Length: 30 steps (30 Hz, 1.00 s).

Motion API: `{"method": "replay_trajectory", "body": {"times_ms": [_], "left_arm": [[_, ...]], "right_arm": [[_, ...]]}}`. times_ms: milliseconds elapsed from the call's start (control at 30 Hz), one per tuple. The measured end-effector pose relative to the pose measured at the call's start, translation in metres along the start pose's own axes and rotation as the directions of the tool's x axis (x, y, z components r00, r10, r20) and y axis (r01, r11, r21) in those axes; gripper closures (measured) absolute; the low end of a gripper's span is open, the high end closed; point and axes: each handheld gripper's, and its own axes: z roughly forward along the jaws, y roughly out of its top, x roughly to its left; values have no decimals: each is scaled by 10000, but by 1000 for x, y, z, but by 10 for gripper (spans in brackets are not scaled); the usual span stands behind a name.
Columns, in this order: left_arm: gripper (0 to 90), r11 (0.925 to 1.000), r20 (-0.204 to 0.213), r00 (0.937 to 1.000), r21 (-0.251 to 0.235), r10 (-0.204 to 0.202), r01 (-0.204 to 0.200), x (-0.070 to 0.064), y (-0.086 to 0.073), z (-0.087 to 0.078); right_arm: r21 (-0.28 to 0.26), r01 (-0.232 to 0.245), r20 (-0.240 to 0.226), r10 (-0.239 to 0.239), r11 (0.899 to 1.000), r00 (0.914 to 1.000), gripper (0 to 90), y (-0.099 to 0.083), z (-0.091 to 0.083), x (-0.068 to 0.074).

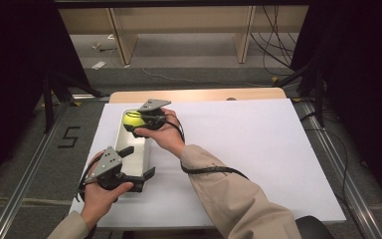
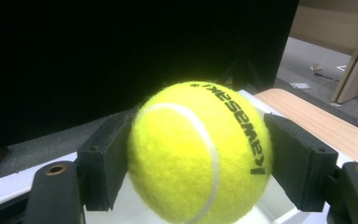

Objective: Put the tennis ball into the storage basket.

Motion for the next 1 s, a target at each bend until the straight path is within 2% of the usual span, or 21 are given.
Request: {"method": "replay_trajectory", "body": {"times_ms": [1000], "left_arm": [[0, 10000, 13, 10000, 7, 8, -8, 0, 0, 0]], "right_arm": [[606, -18, -85, 23, 9982, 10000, 271, -7, 9, 1]]}}
